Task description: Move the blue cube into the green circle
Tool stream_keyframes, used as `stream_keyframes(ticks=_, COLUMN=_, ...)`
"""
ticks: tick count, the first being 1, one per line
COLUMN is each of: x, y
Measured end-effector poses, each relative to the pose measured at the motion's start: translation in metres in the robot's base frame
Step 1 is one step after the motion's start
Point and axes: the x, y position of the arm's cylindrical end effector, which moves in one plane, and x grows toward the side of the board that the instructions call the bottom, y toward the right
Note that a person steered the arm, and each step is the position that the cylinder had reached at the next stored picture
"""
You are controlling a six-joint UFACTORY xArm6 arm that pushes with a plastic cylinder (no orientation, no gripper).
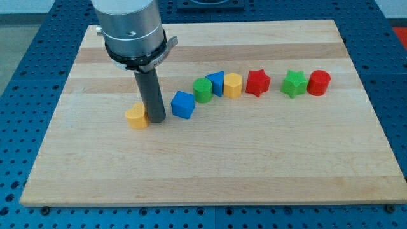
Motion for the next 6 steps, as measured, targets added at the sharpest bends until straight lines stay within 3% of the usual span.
stream_keyframes(ticks=6, x=-0.004, y=0.031)
